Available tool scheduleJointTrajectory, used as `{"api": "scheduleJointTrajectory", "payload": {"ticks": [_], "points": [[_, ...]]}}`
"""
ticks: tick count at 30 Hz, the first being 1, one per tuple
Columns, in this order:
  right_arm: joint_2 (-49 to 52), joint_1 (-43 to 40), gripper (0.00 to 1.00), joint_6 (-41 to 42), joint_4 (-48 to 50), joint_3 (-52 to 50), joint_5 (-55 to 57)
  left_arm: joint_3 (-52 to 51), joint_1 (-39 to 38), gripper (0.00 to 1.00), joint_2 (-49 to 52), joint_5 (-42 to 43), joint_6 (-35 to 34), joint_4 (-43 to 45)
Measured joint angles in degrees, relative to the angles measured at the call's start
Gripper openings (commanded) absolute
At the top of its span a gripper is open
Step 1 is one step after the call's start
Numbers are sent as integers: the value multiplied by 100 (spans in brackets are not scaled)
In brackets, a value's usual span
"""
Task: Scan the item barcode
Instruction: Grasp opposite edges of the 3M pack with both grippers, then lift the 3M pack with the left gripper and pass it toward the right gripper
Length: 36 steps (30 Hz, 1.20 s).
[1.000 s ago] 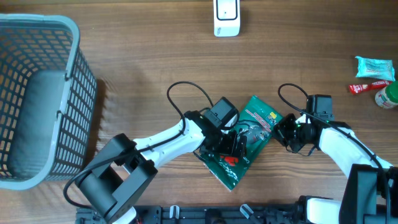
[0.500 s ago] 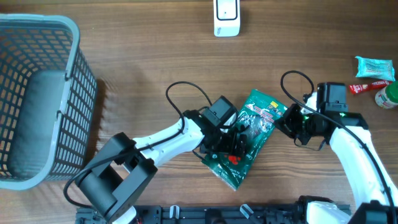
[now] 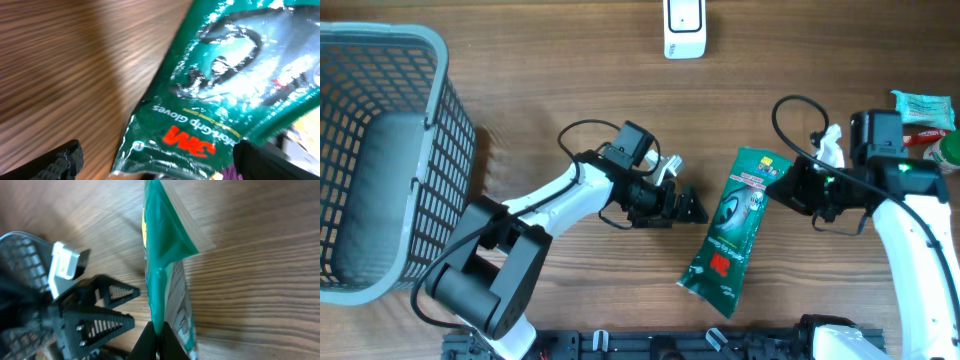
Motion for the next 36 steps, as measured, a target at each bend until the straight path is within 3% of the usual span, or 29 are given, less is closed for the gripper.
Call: {"api": "scheduleJointTrajectory", "payload": {"ticks": [7, 17, 22, 23, 25, 28, 35, 36], "points": [[-4, 0, 4, -474, -79, 199, -1104, 0, -2, 100, 0, 1051, 197, 546], [-13, 0, 4, -632, -612, 1165, -1641, 0, -2, 100, 2, 1272, 221, 776], [-15, 0, 4, -649, -831, 1202, -1954, -11, -2, 100, 4, 2074, 240, 1818], [-15, 0, 4, -649, -822, 1202, -1998, -11, -2, 96, 4, 2238, 212, 1961], [-15, 0, 4, -649, -796, 1202, -2061, -11, -2, 77, 4, 2455, 111, 2094], [-15, 0, 4, -643, -678, 1204, -2103, -11, -2, 63, 4, 2649, 4, 2131], [-15, 0, 5, -334, -264, 1204, -1749, -13, -2, 4, 7, 2966, -55, 2114], [-15, 0, 11, -216, -245, 1204, -1517, -11, -2, 4, 7, 3005, -35, 2109]]}}
